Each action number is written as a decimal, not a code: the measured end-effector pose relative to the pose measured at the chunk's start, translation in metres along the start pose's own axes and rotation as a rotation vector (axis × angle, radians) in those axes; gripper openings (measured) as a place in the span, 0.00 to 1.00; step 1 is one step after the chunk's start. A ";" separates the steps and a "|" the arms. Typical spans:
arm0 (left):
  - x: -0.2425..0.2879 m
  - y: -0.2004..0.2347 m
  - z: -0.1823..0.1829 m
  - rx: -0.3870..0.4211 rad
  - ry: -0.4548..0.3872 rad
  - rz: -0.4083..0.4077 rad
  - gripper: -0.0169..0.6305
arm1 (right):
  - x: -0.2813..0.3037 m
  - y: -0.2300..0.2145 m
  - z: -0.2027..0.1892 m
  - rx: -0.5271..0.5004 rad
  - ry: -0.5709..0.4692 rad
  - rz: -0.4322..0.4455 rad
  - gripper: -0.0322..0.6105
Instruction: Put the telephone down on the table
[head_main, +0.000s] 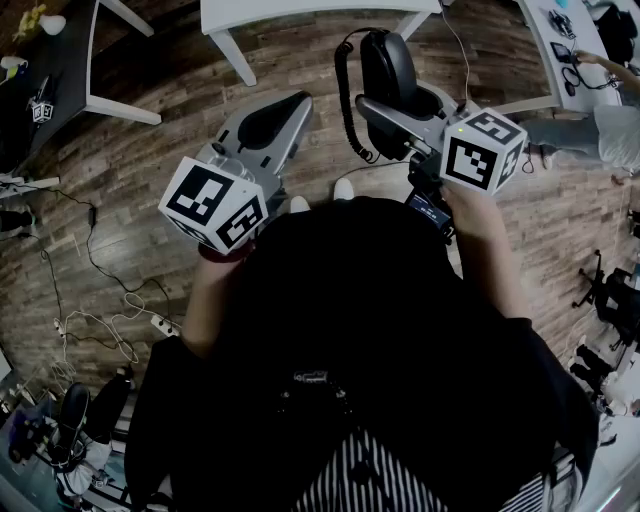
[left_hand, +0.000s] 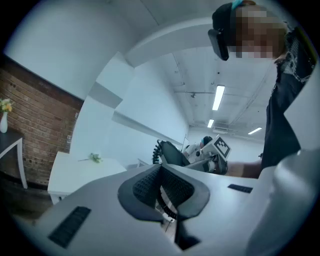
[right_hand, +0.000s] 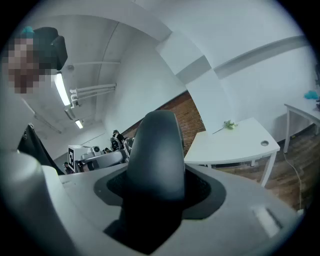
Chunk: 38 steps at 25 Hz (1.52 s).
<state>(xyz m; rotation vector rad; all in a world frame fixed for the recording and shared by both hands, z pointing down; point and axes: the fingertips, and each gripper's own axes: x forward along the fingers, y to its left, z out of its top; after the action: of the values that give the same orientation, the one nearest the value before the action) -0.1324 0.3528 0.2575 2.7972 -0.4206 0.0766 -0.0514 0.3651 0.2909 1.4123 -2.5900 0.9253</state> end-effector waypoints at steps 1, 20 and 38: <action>0.000 0.001 0.003 -0.002 -0.011 0.001 0.04 | 0.000 -0.002 -0.001 -0.002 0.005 0.001 0.48; 0.050 -0.021 0.001 -0.032 0.030 0.066 0.03 | -0.035 -0.054 0.002 0.011 0.052 0.102 0.48; 0.068 -0.023 -0.023 -0.028 0.068 0.212 0.04 | -0.041 -0.088 -0.015 0.052 0.058 0.185 0.48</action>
<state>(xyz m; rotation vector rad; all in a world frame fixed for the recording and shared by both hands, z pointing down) -0.0610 0.3615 0.2788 2.7039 -0.6944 0.2100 0.0373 0.3680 0.3326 1.1521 -2.7067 1.0457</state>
